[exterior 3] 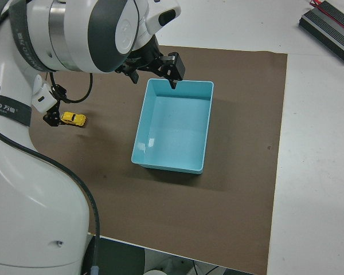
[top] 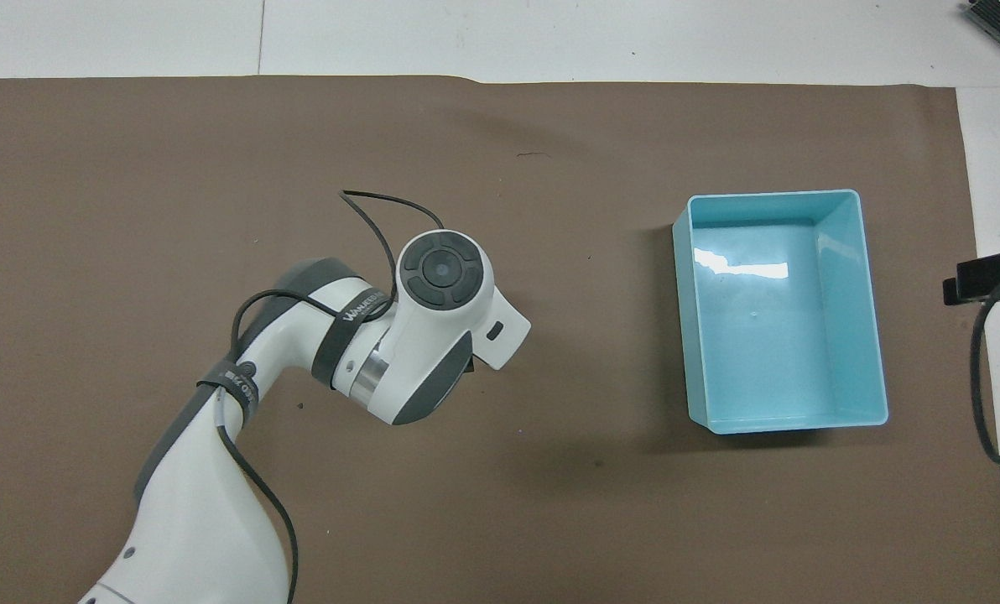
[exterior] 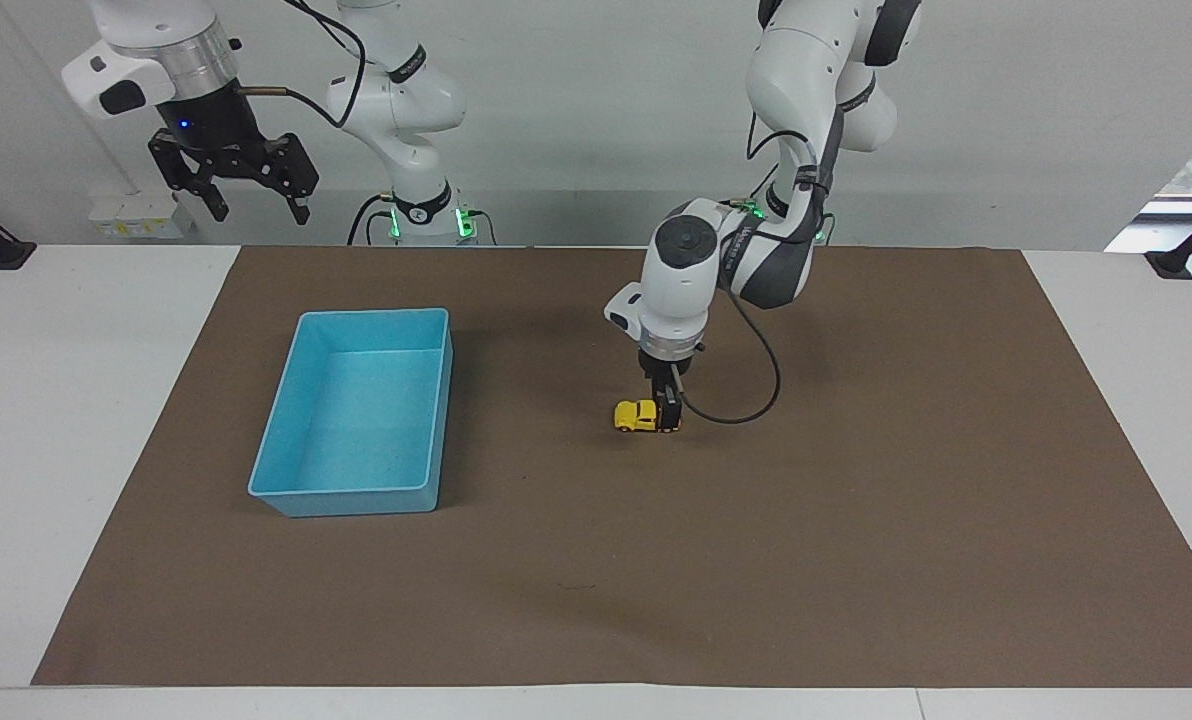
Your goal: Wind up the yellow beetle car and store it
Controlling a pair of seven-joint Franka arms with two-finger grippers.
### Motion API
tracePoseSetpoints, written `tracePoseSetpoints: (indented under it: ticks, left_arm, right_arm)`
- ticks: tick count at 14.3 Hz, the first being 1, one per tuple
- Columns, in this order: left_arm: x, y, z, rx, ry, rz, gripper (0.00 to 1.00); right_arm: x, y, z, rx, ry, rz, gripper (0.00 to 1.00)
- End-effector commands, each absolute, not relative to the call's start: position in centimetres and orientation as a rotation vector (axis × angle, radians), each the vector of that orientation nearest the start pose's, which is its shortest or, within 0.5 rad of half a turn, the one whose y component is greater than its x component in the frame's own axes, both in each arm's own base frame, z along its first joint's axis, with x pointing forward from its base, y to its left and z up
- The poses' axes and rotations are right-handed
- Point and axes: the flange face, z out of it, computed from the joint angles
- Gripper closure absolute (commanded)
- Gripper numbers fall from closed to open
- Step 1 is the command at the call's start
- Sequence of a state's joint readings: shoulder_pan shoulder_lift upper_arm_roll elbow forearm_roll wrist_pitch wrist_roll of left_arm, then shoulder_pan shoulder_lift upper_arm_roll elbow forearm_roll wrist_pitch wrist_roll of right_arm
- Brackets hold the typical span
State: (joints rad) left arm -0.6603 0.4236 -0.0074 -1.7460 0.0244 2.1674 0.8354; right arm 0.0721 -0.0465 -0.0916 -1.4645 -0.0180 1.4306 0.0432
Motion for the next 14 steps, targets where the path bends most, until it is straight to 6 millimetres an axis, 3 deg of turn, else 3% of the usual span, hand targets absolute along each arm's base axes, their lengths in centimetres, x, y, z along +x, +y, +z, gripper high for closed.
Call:
tracePoseSetpoints:
  ticks: [1, 8, 9, 10, 12, 14]
  left_arm:
    - [51.17, -40.82, 31.37, -2.255, 2.116, 0.019, 0.0]
    - [51.18, -40.3, 31.04, -2.265, 2.107, 0.031, 0.0]
    - [51.24, -40.23, 31.04, -2.269, 2.103, 0.031, 0.15]
    - [51.38, -40.11, 31.11, -2.274, 2.097, 0.029, 0.38]
    - [51.54, -40.1, 31.5, -2.276, 2.095, 0.019, 0.96]
    - [51.72, -39.99, 31.7, -2.279, 2.091, 0.01, 1.0]
  right_arm:
    - [51.86, -1.67, 69.05, -3.146, 0.082, -0.021, 0.0]
    - [51.86, -1.67, 69.05, -3.146, 0.082, -0.021, 0.0]
    - [51.86, -1.67, 69.05, -3.146, 0.082, -0.021, 0.0]
    - [51.86, -1.67, 69.05, -3.146, 0.082, -0.021, 0.0]
    - [51.86, -1.67, 69.05, -3.146, 0.082, -0.021, 0.0]
    - [51.86, -1.67, 69.05, -3.146, 0.082, -0.021, 0.0]
